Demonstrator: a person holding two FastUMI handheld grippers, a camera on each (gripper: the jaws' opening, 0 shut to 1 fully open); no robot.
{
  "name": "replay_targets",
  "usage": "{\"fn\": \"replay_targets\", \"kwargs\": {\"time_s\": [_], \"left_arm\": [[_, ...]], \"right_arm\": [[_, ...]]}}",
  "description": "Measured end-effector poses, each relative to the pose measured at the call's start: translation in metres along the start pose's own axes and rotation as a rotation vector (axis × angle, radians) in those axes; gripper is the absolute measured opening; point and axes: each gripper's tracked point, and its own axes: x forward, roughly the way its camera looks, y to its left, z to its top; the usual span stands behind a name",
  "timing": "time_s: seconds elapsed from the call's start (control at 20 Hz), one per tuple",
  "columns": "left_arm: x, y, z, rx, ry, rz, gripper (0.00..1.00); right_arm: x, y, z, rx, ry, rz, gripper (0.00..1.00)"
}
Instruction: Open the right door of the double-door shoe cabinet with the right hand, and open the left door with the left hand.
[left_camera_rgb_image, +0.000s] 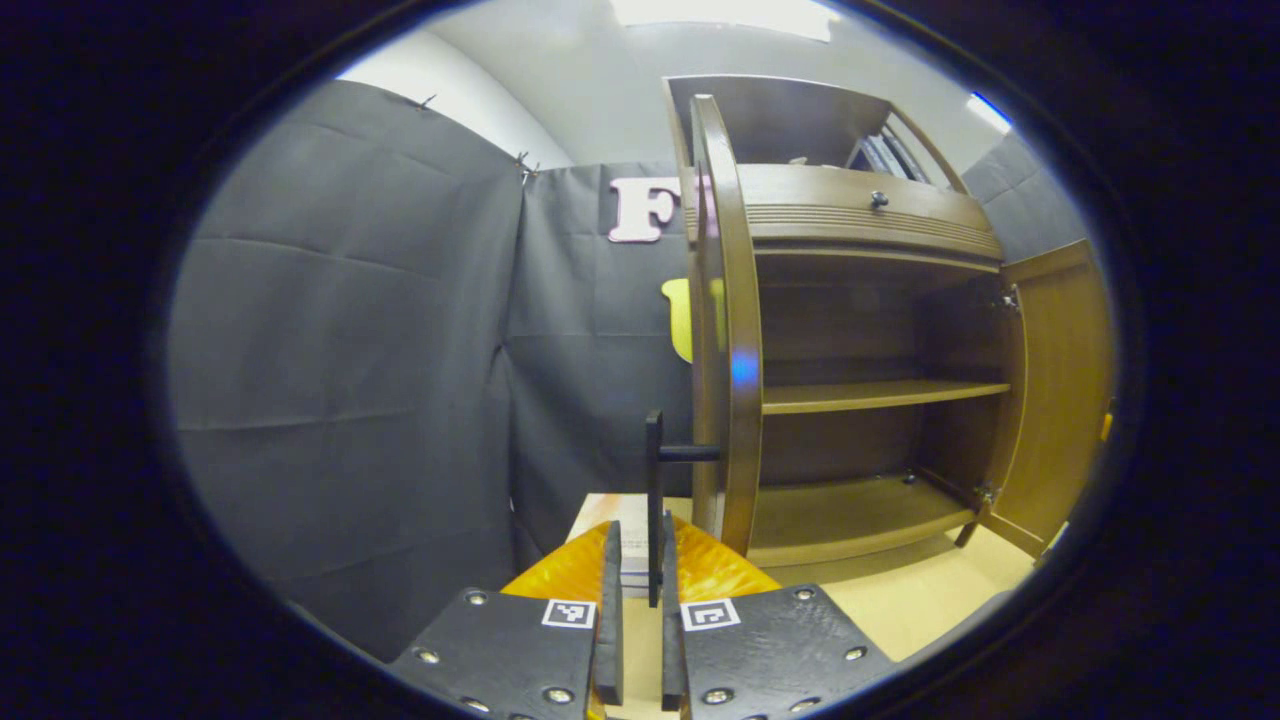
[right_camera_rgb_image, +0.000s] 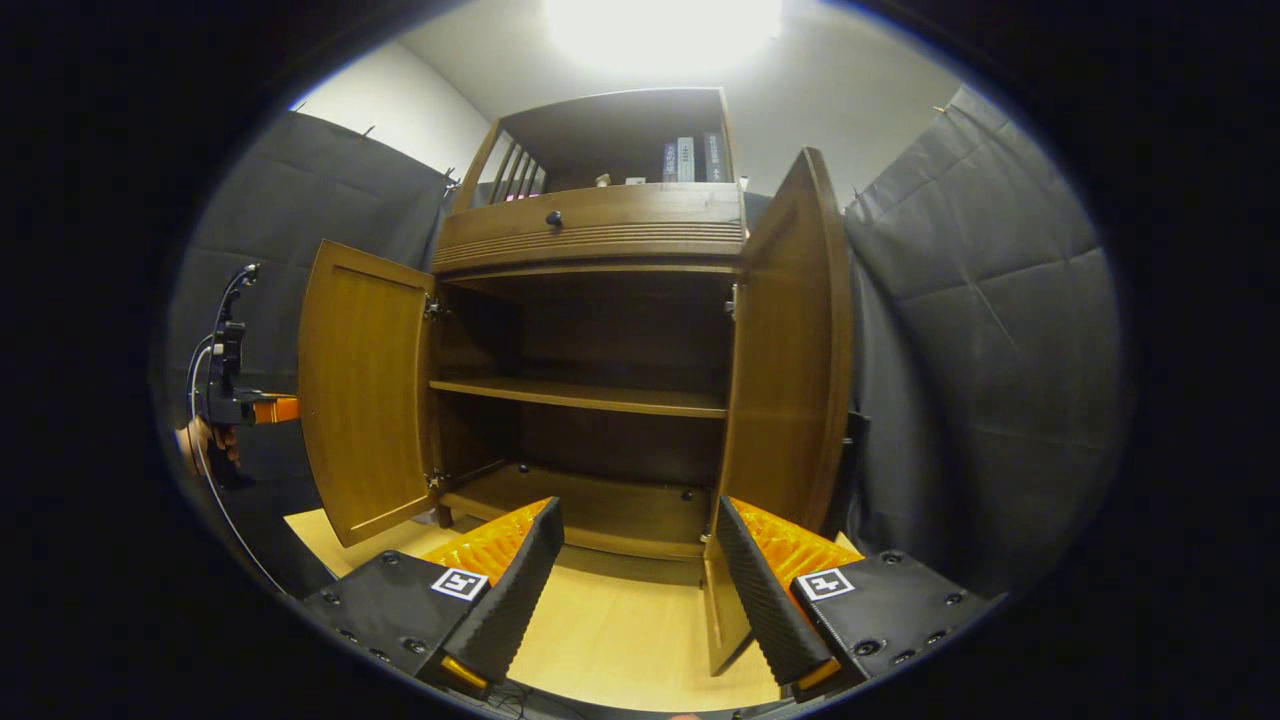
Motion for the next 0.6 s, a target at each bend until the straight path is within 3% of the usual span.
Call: {"fn": "replay_targets", "kwargs": {"time_s": [0.2,0.45,0.6], "left_arm": [[-0.004,0.035,-0.008,-0.012,0.004,0.026,0.15],[-0.010,0.032,0.000,0.001,-0.021,-0.034,0.17],[-0.034,0.022,0.001,-0.012,-0.021,-0.057,0.17]], "right_arm": [[0.020,0.020,0.000,0.013,-0.002,0.020,0.94],[0.038,0.033,0.004,0.028,-0.014,0.002,0.94],[0.026,0.036,0.007,0.034,-0.021,-0.001,0.96]]}}
